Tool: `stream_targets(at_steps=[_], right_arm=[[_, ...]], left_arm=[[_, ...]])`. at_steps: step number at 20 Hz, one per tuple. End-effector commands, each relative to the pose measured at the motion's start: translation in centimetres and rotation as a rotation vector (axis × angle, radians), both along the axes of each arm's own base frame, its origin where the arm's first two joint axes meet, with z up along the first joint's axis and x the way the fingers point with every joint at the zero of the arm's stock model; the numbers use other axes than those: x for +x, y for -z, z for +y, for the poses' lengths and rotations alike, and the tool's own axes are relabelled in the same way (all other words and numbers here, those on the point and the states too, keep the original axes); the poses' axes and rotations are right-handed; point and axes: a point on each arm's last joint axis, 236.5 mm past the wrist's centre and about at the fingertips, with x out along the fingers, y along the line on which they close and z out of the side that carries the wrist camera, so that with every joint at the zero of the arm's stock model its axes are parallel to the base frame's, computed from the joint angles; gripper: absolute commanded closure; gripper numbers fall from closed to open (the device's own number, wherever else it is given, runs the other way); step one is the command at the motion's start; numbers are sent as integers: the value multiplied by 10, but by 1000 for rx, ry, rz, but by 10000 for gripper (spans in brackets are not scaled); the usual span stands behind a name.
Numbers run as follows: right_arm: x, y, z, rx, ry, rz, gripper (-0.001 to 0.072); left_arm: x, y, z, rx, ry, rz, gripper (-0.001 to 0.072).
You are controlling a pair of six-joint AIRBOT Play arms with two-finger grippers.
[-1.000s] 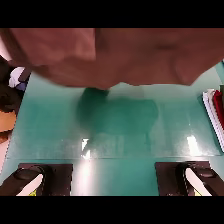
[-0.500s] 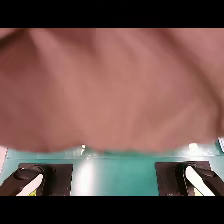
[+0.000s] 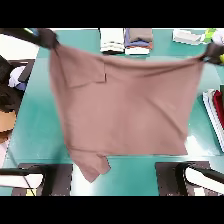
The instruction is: Fold the shirts.
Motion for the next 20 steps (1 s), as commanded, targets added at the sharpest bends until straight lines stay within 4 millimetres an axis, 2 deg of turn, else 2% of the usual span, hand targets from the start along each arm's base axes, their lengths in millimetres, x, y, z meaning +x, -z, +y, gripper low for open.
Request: stream_targets(at_steps=[1, 2, 3, 6, 8, 10, 12, 14, 16, 20], right_arm=[[27, 100, 6, 32, -8, 176, 699], [35, 113, 4, 36, -1, 183, 699], [44, 122, 3, 36, 6, 178, 699], [58, 126, -2, 20, 5, 129, 699], [57, 117, -12, 6, 4, 108, 699], [49, 109, -25, -5, 11, 108, 699], [36, 110, -39, -8, 26, 130, 699], [20, 128, -40, 2, 36, 176, 699], [1, 155, -35, 11, 21, 244, 699], [-26, 196, -22, 29, 7, 340, 698]], left_arm=[[22, 137, -4, 45, -3, 273, 682], [26, 154, -4, 47, -6, 294, 682], [31, 162, -5, 45, -10, 290, 682], [46, 147, -3, 26, -29, 221, 682], [34, 138, 5, 32, -30, 271, 682], [9, 143, 14, 49, -25, 385, 682], [-10, 160, 15, 50, -44, 483, 682], [-25, 182, 6, 22, -49, 565, 682], [-41, 204, -2, -11, -45, 635, 682], [-60, 235, -17, -82, -52, 719, 682]])
